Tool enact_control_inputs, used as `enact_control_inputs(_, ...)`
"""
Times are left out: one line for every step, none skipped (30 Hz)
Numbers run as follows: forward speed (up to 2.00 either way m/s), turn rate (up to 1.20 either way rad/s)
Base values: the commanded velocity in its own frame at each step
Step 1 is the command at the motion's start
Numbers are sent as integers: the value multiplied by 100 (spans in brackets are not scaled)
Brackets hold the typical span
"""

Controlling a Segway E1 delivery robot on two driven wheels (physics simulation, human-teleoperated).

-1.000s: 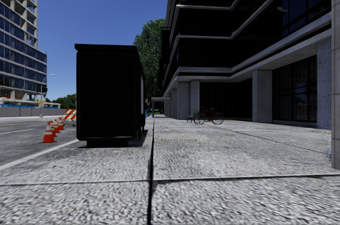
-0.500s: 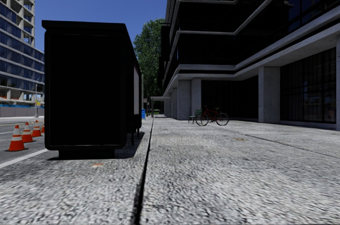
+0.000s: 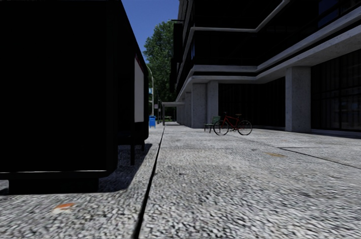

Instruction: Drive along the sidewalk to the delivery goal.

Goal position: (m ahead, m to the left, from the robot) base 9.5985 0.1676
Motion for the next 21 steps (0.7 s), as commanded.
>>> enact_control_inputs(200,23)
enact_control_inputs(200,23)
enact_control_inputs(200,23)
enact_control_inputs(200,23)
enact_control_inputs(200,23)
enact_control_inputs(200,23)
enact_control_inputs(200,23)
enact_control_inputs(200,19)
enact_control_inputs(200,18)
enact_control_inputs(200,18)
enact_control_inputs(200,16)
enact_control_inputs(200,0)
enact_control_inputs(200,0)
enact_control_inputs(200,0)
enact_control_inputs(200,0)
enact_control_inputs(200,0)
enact_control_inputs(200,0)
enact_control_inputs(200,0)
enact_control_inputs(200,0)
enact_control_inputs(200,0)
enact_control_inputs(200,0)
